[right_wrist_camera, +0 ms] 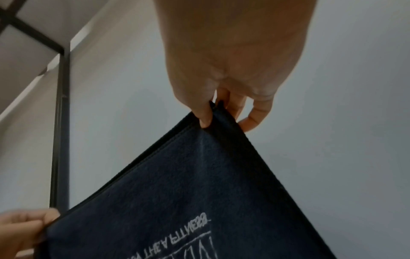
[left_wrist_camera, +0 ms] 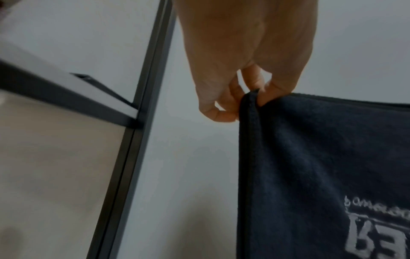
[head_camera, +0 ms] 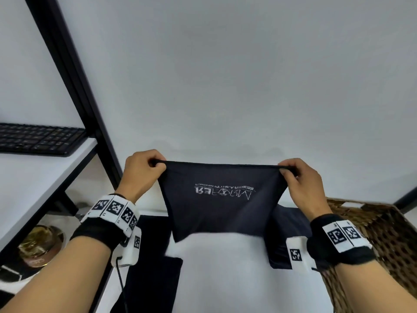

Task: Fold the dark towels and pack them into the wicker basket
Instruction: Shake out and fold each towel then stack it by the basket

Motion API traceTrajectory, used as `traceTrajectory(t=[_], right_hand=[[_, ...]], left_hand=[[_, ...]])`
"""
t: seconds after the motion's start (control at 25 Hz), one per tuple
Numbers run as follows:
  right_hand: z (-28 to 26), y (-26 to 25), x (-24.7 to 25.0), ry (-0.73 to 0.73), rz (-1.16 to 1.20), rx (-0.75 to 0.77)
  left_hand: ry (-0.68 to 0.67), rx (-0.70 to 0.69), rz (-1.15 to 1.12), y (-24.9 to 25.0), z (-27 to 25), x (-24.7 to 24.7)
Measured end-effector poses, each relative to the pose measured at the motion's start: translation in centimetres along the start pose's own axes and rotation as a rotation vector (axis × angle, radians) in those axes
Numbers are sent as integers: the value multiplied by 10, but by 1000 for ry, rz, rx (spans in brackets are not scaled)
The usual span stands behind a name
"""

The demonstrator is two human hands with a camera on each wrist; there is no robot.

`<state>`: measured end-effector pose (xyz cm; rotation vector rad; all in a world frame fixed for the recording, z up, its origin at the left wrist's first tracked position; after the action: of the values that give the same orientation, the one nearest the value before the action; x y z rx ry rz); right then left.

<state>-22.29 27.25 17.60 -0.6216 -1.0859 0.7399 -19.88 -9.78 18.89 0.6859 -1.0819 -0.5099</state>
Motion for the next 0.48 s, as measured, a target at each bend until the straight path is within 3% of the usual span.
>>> traceTrajectory(t=[0.08, 0.2, 0.48], right_hand=[[-21, 1, 6, -46, 52, -1], [-71, 12, 9, -120, 52, 10], [-175, 88, -19, -412, -33, -129]], left_hand=[[-51, 58, -204, -7, -15, 6], [-174, 128, -298, -23, -50, 10], [-540, 286, -76, -93, -121, -38]])
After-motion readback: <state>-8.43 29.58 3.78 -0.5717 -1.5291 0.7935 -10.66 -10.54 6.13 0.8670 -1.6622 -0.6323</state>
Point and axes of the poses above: each hand's wrist, its own z-axis towards the middle knuckle, its own x-axis out of the back of the hand, y = z × x, the point moved 2 cm from there along z, towards the middle knuckle
